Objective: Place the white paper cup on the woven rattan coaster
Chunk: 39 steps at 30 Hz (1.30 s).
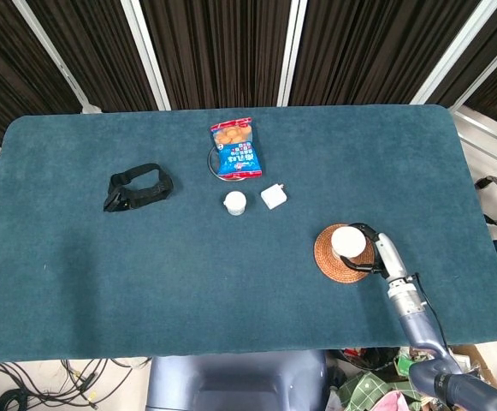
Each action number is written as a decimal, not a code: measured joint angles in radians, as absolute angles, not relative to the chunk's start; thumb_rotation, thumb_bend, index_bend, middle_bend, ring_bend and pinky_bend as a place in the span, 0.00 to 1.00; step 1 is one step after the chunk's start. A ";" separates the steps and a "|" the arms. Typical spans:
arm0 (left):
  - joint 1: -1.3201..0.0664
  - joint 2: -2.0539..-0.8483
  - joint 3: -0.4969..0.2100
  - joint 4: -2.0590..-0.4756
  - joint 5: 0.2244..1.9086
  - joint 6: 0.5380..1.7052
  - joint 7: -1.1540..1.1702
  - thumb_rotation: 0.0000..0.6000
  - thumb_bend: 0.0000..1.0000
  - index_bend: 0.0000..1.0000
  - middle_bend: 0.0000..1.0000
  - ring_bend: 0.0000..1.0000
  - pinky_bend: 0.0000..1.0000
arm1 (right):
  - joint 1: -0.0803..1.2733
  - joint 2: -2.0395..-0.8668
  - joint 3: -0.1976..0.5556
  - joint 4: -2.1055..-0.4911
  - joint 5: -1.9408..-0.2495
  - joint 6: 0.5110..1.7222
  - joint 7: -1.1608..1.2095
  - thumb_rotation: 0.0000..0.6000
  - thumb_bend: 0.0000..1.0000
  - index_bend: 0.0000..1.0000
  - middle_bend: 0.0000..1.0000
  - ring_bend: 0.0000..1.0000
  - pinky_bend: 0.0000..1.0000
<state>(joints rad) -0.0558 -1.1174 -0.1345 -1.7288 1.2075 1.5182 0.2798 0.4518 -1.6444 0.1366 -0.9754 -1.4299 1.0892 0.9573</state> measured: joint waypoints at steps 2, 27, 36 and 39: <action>-0.056 -1.117 -0.135 -1.729 1.208 1.518 0.280 1.00 0.26 0.00 0.03 0.00 0.00 | 0.452 -1.646 0.136 -0.971 -1.431 1.089 0.963 1.00 0.17 0.33 0.27 0.26 0.20; -0.056 -1.111 -0.130 -1.730 1.218 1.515 0.276 1.00 0.26 0.00 0.03 0.00 0.00 | 0.449 -1.532 0.098 -1.005 -1.481 1.098 0.994 1.00 0.10 0.05 0.00 0.00 0.12; -0.058 -1.110 -0.131 -1.734 1.217 1.513 0.276 1.00 0.26 0.00 0.03 0.00 0.00 | 0.411 -1.330 0.082 -1.026 -1.469 1.098 0.865 1.00 0.10 0.04 0.00 0.00 0.12; -0.058 -1.111 -0.131 -1.734 1.222 1.519 0.278 1.00 0.26 0.00 0.03 0.00 0.00 | 0.391 -1.249 0.079 -1.059 -1.461 1.109 0.832 1.00 0.10 0.04 0.00 0.01 0.12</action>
